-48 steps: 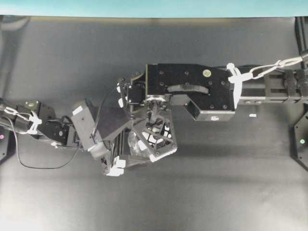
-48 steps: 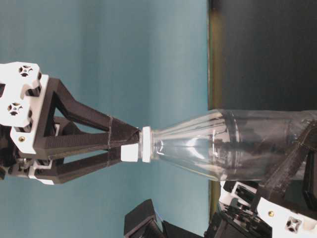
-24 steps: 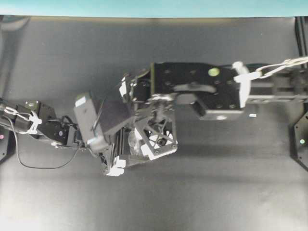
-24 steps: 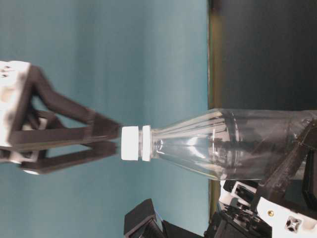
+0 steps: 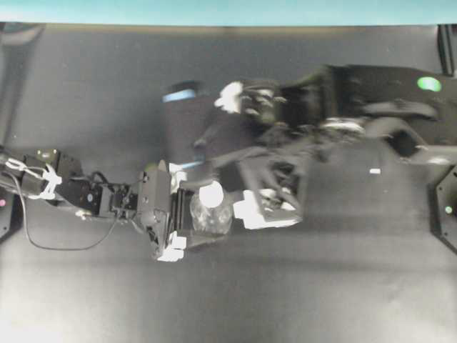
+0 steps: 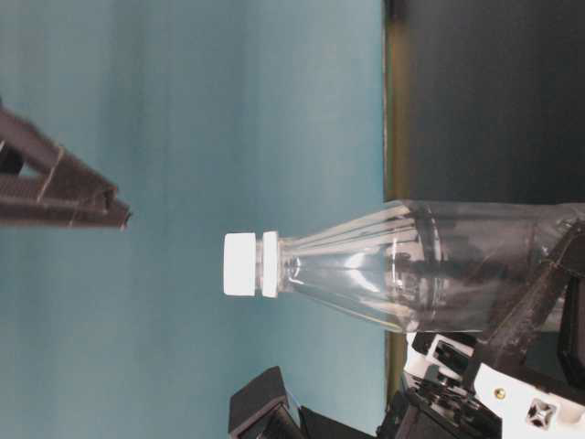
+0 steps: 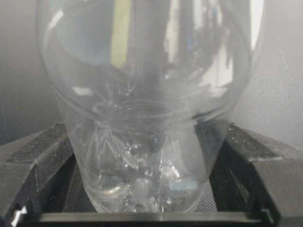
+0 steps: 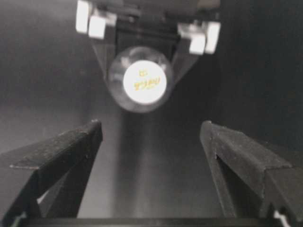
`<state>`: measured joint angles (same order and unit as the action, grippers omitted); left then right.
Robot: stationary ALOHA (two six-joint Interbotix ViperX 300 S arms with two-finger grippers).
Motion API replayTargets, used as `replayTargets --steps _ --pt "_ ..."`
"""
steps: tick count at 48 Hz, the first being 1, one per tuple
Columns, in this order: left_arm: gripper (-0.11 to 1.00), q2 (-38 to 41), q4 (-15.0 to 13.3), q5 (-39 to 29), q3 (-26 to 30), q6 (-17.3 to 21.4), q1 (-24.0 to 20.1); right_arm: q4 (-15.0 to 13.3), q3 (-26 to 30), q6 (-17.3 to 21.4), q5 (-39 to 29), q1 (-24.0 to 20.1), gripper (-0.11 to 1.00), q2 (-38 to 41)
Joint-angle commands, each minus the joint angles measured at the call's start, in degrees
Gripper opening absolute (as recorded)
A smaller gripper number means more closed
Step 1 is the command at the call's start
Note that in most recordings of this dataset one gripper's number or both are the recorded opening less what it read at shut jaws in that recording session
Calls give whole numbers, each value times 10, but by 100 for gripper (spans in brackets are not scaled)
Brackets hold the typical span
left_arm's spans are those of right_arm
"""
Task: Open the bottle cap by holding the bottle with the left arm and twisting the cap with the right arm.
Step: 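Open the right gripper and lift it away from the cap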
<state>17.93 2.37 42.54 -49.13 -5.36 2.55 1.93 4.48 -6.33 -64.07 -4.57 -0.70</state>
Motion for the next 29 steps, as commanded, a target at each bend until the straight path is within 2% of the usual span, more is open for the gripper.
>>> replayTargets --steps 1,16,29 --pt "83 4 3 -11 -2 -4 4 1 -35 22 42 -22 80 -45" --pt "83 4 3 -11 0 -4 4 1 -200 90 204 -24 80 -156" --pt "83 3 2 -12 -3 -4 4 1 -316 94 306 -24 80 -257"
